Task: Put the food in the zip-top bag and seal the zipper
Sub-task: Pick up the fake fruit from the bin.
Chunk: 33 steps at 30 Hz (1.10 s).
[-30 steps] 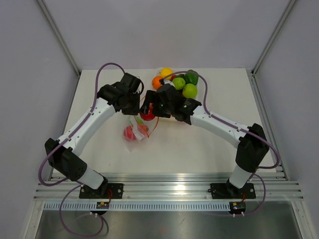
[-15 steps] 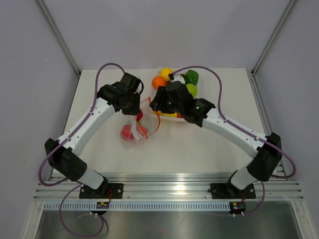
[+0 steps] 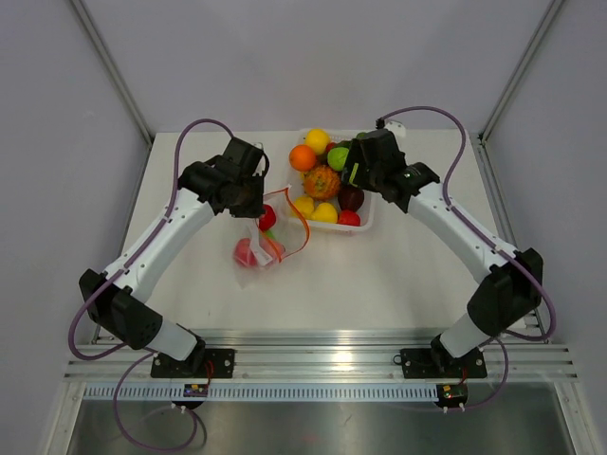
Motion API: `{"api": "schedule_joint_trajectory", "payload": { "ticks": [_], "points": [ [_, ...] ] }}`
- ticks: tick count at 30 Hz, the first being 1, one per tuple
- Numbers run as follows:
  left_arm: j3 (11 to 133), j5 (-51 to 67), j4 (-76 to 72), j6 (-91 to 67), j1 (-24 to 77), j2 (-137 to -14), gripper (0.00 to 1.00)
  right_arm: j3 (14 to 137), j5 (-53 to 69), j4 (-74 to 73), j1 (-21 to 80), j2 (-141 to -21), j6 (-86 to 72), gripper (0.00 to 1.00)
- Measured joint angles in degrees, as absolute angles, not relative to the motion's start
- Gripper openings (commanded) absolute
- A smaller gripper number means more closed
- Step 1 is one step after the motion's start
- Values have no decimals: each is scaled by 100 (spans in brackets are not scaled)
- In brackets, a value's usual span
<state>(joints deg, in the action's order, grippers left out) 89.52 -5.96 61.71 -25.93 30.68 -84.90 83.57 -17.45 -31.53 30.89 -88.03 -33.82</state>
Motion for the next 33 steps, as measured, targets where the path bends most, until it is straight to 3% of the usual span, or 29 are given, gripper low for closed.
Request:
{"api": "schedule_joint_trajectory", "payload": {
  "ticks": [2,12,33],
  "points": [
    [8952,-576,6167,-2593,3068,-8484,0,8624,-1892,-3297,3061,-9170,-3092,92],
    [8952,-556,6160,-2593,3068,-8484,0,9710,-2373,-3645,2917,-10796,-1909,96],
    [8952,-554,6160,-2593,3068,-8490,0,10206,-2060,-3387,2617,-11273,-1046,95]
  ]
}}
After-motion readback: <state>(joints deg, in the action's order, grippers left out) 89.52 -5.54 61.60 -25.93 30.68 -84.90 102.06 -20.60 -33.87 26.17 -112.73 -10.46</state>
